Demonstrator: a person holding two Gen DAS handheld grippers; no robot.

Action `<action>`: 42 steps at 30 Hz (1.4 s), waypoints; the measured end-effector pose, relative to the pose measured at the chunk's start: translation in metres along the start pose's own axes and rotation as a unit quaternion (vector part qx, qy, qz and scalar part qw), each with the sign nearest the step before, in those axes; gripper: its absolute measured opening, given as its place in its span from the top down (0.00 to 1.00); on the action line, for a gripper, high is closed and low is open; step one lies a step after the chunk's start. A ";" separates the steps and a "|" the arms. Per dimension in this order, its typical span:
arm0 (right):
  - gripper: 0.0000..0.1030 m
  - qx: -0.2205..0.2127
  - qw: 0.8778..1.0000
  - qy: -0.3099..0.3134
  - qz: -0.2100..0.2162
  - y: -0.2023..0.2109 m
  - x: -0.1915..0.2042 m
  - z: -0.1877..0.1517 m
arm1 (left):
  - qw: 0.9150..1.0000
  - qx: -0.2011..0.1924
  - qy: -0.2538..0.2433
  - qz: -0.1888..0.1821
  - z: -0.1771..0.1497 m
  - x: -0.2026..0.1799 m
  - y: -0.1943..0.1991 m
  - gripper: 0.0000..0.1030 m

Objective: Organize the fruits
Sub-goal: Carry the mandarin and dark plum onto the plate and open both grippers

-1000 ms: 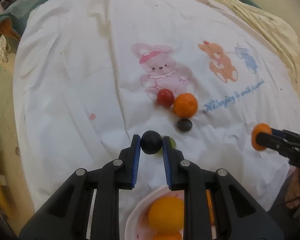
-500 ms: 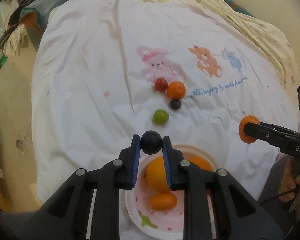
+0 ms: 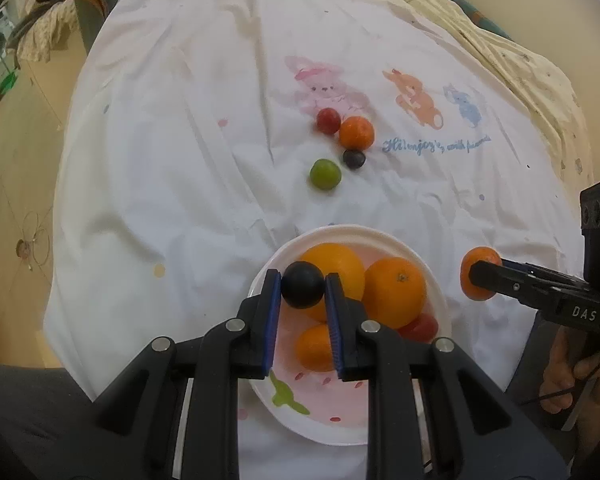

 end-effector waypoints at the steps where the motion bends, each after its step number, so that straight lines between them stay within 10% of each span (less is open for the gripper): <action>1: 0.56 0.002 1.000 -0.001 0.001 -0.002 0.001 0.000 | 1.000 -0.001 -0.002 0.006 -0.001 0.002 -0.001 0.82; 16: 0.55 0.113 0.990 0.072 0.043 -0.045 0.050 -0.052 | 0.998 0.068 0.005 0.004 -0.029 0.003 -0.025 0.82; 31: 0.54 0.120 0.990 0.068 0.041 -0.052 0.051 -0.053 | 0.997 0.077 0.022 0.002 -0.030 0.007 -0.027 0.81; 36: 0.37 0.098 0.992 0.060 0.057 -0.041 0.054 -0.044 | 0.997 0.065 0.030 0.002 -0.027 0.010 -0.022 0.49; 42: 0.27 0.028 0.998 0.025 0.058 -0.014 0.038 -0.014 | 0.997 0.048 0.054 0.004 -0.019 0.017 -0.018 0.41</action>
Point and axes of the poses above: each gripper's, at about its wrist camera, not at the fingertips, and y roughly against the way its jaws point, x to its left, z to its top, the point moved 10 cm from there along -y, roughly the way its jaws point
